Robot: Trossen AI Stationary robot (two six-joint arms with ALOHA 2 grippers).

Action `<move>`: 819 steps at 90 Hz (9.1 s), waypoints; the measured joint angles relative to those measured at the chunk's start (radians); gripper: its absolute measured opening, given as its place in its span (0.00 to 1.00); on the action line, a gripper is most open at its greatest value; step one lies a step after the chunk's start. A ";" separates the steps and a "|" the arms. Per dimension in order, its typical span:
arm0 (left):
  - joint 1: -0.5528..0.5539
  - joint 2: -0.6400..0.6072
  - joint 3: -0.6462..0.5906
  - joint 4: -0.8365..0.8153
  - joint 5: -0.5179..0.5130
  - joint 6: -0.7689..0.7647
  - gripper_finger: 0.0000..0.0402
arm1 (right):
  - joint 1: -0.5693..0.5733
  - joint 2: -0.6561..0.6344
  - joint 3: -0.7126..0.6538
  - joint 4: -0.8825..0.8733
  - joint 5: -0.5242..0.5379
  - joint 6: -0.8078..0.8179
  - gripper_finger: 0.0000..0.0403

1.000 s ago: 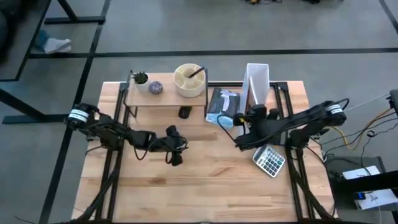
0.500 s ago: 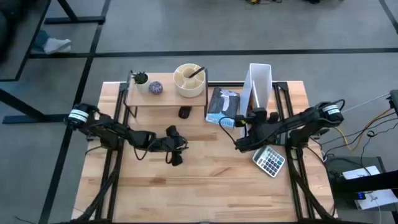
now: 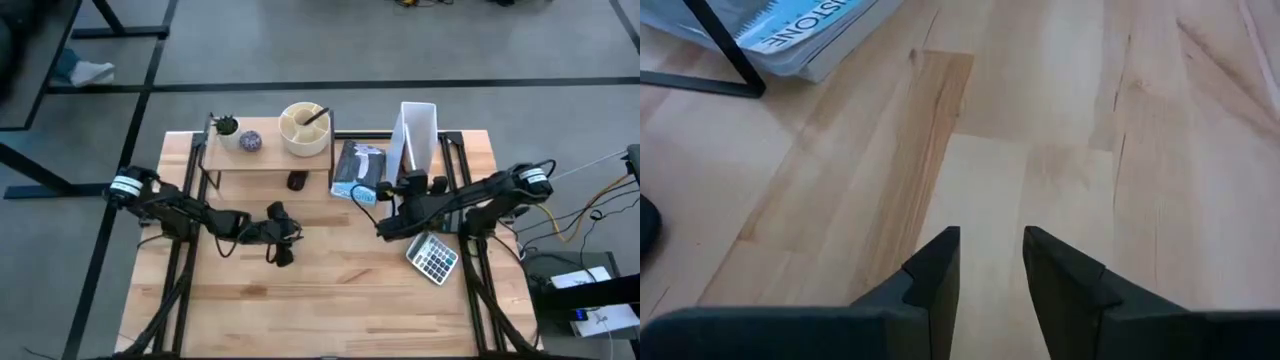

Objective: Stock shelves
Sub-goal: Put the brown book into the white file holder, then put the blue book into the white file holder

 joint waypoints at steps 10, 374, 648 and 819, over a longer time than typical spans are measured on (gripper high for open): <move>-0.001 0.000 -0.001 0.000 0.000 0.000 0.24 | -0.001 0.027 -0.027 0.020 -0.047 0.022 0.01; -0.007 0.156 -0.018 0.277 -0.164 0.145 0.24 | 0.214 0.371 0.299 0.334 -0.640 -1.726 0.12; 0.035 0.446 0.004 0.570 -0.159 0.183 0.24 | 0.184 0.441 0.169 0.689 -0.282 -1.984 0.14; 0.000 0.346 0.000 0.438 -0.163 0.134 0.24 | 0.272 -0.551 0.541 0.056 0.041 -1.011 0.00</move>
